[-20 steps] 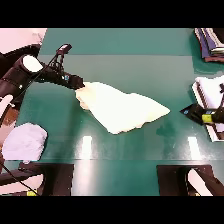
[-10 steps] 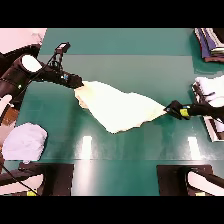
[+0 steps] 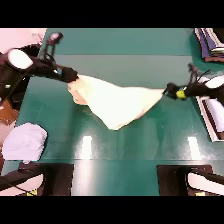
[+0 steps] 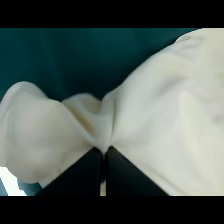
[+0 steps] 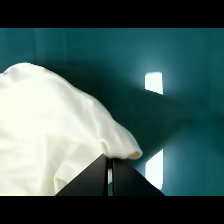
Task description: Fold the shirts.
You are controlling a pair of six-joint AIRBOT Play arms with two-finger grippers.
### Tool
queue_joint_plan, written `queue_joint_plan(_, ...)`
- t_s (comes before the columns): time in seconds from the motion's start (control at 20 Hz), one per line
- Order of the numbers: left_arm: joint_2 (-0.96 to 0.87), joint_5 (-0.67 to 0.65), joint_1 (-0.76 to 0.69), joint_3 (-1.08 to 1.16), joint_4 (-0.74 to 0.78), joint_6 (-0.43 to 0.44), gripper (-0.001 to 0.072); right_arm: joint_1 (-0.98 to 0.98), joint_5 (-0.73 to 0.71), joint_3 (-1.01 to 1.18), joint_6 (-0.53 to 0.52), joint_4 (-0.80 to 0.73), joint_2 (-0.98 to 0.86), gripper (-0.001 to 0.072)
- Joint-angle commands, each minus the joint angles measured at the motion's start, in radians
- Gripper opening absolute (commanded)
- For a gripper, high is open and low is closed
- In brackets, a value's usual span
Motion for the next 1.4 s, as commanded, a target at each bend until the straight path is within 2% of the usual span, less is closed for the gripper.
queue_joint_plan(0.0, 0.149, -0.014, 0.001, 0.138, 0.093, -0.031, 0.0024, -0.021, 0.048, 0.181, -0.024, 0.000, 0.172, 0.0016)
queue_joint_plan(0.2, 0.323, -0.046, 0.001, 0.343, 0.097, -0.029, 0.0024, -0.088, 0.131, 0.410, -0.025, 0.000, 0.378, 0.0015)
queue_joint_plan(0.35, 0.389, -0.054, 0.001, 0.451, 0.104, -0.030, 0.0024, -0.167, 0.198, 0.534, -0.024, 0.000, 0.471, 0.0015)
queue_joint_plan(0.55, 0.396, -0.137, 0.001, 0.532, 0.104, -0.035, 0.0023, -0.286, 0.326, 0.710, -0.016, 0.002, 0.469, 0.0014)
queue_joint_plan(0.65, 0.377, -0.187, 0.001, 0.519, 0.104, -0.039, 0.0023, -0.313, 0.407, 0.795, 0.022, 0.002, 0.415, 0.0014)
queue_joint_plan(0.85, 0.286, -0.334, 0.001, 0.370, 0.103, -0.088, 0.0024, -0.222, 0.576, 0.842, 0.102, -0.013, 0.238, 0.0014)
queue_joint_plan(0.95, 0.232, -0.381, 0.001, 0.228, 0.100, -0.087, 0.0024, -0.112, 0.621, 0.766, 0.147, -0.143, 0.148, 0.0014)
queue_joint_plan(1.05, 0.178, -0.383, 0.001, 0.039, 0.087, -0.086, 0.0024, -0.018, 0.641, 0.656, 0.147, -0.299, 0.058, 0.0014)
queue_joint_plan(1.15, 0.137, -0.323, 0.001, -0.140, 0.066, -0.069, 0.0025, 0.029, 0.617, 0.555, 0.146, -0.368, -0.027, 0.0014)
queue_joint_plan(1.35, 0.085, -0.099, 0.001, -0.385, -0.002, 0.018, 0.0025, 0.040, 0.544, 0.453, 0.146, -0.362, -0.130, 0.0014)
